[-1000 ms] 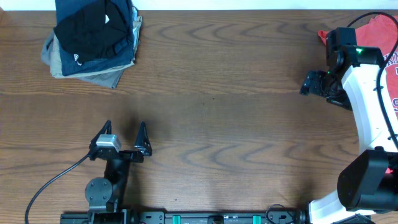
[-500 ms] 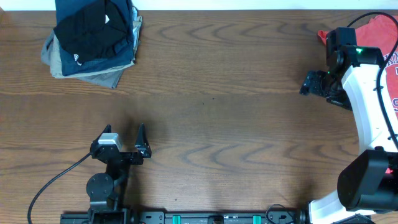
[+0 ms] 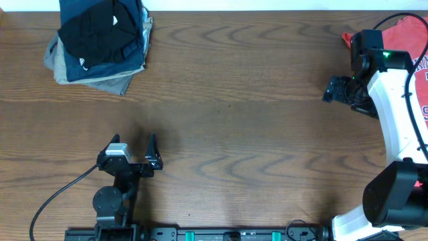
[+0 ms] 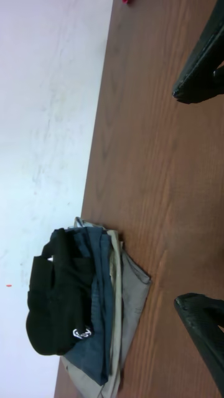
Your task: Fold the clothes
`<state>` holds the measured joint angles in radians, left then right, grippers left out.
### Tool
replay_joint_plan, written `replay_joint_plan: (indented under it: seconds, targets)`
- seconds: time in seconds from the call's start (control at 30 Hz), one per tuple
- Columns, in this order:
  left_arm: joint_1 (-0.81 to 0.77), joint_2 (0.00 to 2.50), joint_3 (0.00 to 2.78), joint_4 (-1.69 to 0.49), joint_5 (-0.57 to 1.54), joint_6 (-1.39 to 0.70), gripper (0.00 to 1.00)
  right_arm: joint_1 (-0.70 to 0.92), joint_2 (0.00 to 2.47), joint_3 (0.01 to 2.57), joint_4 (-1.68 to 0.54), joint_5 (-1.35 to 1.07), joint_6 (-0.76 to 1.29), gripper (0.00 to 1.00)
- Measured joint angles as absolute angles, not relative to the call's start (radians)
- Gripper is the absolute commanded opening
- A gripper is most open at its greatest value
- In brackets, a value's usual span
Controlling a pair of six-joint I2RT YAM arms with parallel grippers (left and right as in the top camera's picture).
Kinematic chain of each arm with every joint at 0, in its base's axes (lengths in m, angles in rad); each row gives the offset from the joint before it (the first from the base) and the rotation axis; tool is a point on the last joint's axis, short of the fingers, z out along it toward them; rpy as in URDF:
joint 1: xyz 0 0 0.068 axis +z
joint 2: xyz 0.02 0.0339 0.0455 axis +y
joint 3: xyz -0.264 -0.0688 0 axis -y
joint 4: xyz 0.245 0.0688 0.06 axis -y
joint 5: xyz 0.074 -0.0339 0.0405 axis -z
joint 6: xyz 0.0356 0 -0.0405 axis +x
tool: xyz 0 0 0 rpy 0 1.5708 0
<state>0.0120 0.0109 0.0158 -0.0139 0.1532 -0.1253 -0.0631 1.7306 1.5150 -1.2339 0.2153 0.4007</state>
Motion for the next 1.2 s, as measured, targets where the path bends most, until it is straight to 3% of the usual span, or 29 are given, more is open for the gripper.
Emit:
replay_joint_plan:
  seconds: [0.8, 1.2]
  targets:
    - [0.012, 0.011, 0.017, -0.016, 0.153, -0.125, 0.98, -0.059, 1.703, 1.515, -1.234, 0.215, 0.401, 0.99]
    - [0.012, 0.011, 0.019, -0.019, 0.154, -0.125, 0.98, 0.042, 1.274, 1.515, -1.229, 0.218, 0.394, 0.99]
